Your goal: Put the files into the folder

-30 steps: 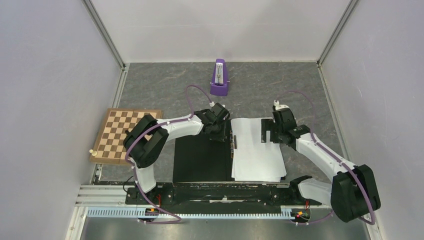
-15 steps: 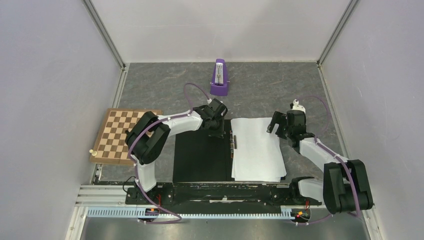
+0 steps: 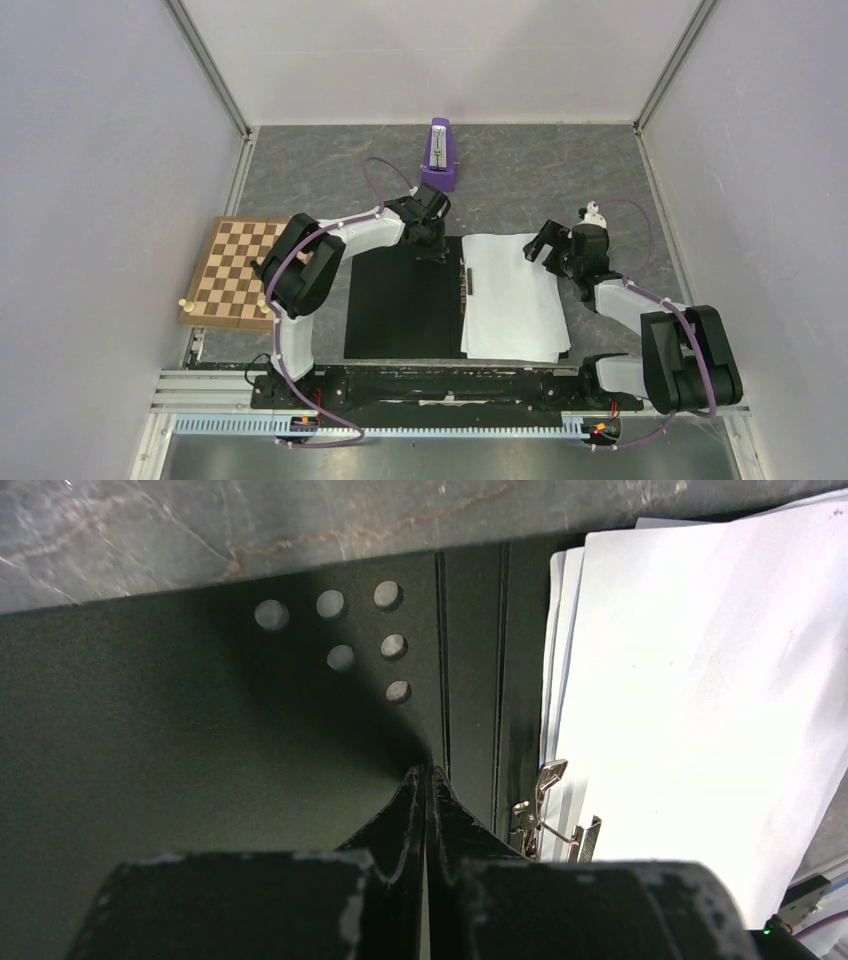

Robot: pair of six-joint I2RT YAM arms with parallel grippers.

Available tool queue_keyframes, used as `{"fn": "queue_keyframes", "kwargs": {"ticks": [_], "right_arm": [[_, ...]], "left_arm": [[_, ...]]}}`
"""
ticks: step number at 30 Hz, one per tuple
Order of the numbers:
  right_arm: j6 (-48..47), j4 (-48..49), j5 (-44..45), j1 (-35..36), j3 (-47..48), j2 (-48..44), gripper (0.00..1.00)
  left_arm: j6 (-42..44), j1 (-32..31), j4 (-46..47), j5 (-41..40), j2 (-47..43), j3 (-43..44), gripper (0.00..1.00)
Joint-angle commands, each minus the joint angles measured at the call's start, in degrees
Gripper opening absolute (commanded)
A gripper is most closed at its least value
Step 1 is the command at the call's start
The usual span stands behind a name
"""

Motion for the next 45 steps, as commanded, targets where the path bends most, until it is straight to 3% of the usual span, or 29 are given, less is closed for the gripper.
{"fn": "queue_keyframes", "kwargs": {"ticks": [1,21,45], "right_arm": [[2.0,1.5,-1.7,2.5,0.0,1.0,0.98],[-3.2,-6.0,0.8,2.1,9.4,3.6,0.98],[-1.4,0.8,-4.9,1.3,9.6,11.1,0.98]], "left_arm": [[2.0,2.4,-2.6,-3.2,4.5,1.0,0.02],[3.2,5.9,-3.4,-1.1,5.7,3.0,0.02],[3.4,6.2,-3.0,-0.2,6.3,3.1,0.02]]}}
